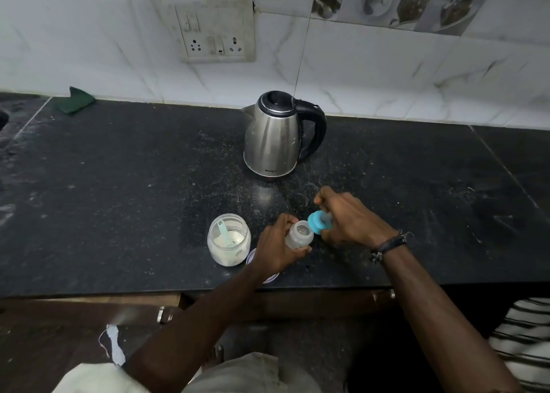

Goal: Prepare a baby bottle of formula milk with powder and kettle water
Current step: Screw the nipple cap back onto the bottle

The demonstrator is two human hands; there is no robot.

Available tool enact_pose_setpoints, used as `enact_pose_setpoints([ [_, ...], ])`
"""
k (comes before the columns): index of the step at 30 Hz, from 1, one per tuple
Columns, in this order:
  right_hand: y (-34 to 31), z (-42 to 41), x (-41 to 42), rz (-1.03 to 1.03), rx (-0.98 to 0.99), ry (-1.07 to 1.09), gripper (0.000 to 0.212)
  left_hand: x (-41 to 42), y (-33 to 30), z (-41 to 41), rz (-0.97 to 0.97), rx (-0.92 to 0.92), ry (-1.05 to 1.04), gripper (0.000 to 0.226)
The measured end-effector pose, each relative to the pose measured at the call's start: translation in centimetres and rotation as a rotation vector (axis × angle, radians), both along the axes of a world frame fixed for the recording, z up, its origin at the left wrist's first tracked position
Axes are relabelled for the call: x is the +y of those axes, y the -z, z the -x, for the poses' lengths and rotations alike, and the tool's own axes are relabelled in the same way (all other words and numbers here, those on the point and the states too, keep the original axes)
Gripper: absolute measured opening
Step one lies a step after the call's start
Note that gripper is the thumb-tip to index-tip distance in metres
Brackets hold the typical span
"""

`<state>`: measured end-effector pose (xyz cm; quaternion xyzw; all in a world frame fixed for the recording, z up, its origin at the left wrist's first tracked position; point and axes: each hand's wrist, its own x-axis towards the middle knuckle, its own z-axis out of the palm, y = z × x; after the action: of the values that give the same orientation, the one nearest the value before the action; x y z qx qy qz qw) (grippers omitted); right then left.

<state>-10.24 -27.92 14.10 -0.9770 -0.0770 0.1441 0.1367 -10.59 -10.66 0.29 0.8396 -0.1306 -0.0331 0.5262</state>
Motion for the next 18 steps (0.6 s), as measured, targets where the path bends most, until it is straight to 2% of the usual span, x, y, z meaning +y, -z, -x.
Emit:
enact_pose_setpoints([
  [5, -1.0, -0.3, 2.0, 0.081, -0.075, -0.169, 0.042, 0.1, 0.0, 0.0, -0.001, 0.012, 0.002, 0.061],
  [12, -0.3, -0.2, 3.4, 0.128, -0.005, -0.248, 0.046, 0.0, 0.0, -0.1, 0.007, 0.022, -0.002, 0.067],
  [18, 0.2, -0.5, 3.6, 0.151, -0.015, -0.215, 0.045, 0.0, 0.0, -0.3, 0.001, 0.013, 0.005, 0.068],
])
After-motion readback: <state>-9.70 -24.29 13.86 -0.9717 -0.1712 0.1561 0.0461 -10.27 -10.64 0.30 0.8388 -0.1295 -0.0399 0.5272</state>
